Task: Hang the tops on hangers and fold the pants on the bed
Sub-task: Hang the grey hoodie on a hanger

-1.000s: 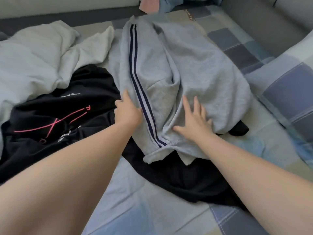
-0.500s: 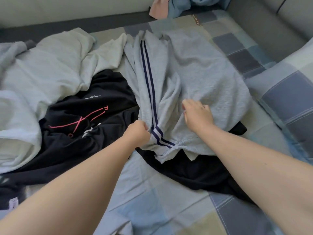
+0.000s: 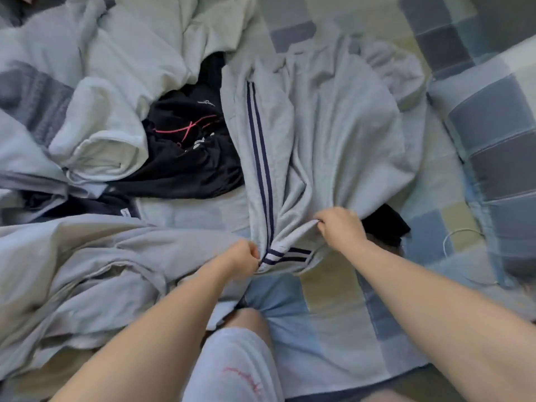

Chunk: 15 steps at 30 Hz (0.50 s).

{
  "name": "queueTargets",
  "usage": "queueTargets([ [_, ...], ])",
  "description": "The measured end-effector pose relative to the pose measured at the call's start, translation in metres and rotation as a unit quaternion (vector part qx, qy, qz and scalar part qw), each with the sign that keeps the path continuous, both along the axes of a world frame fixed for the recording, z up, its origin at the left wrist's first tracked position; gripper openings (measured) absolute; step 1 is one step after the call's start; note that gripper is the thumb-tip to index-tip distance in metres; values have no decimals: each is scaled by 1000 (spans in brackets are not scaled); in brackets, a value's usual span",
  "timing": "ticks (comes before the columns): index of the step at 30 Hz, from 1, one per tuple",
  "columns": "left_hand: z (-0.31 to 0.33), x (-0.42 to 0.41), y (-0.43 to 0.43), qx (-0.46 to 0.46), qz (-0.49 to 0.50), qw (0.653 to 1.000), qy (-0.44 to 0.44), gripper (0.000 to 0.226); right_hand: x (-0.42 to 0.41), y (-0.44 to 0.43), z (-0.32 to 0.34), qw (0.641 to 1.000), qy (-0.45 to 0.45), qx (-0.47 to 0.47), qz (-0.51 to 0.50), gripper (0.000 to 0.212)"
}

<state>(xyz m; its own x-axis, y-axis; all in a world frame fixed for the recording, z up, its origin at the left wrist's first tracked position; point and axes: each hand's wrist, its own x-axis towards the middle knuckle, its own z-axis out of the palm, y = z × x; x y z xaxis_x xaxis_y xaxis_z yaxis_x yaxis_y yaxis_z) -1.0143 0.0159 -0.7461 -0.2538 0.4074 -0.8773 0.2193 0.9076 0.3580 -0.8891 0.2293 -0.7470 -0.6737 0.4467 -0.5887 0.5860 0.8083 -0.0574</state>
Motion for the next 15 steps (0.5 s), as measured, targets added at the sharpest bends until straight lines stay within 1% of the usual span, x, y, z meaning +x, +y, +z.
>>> queueTargets([
  [3,23,28,-42,-39,-55,998,5,19,63,-55,20,997,-32,-37,-62,26],
  [7,50,63,-84,-87,-121,988,-34,12,107,-127,45,984,-60,-102,-131,29],
  [9,61,68,-93,-89,-111,989,-30,17,117,-150,53,969,-62,-146,-190,27],
  [12,69,61,-97,-75,-43,996,-4,19,113,-152,62,951,-49,-179,-246,24],
  [13,69,57,-96,-68,-20,997,3,18,107,-147,65,947,-48,-191,-252,23],
  [15,66,48,-90,-50,7,999,11,6,89,-131,70,940,-44,-220,-257,21],
])
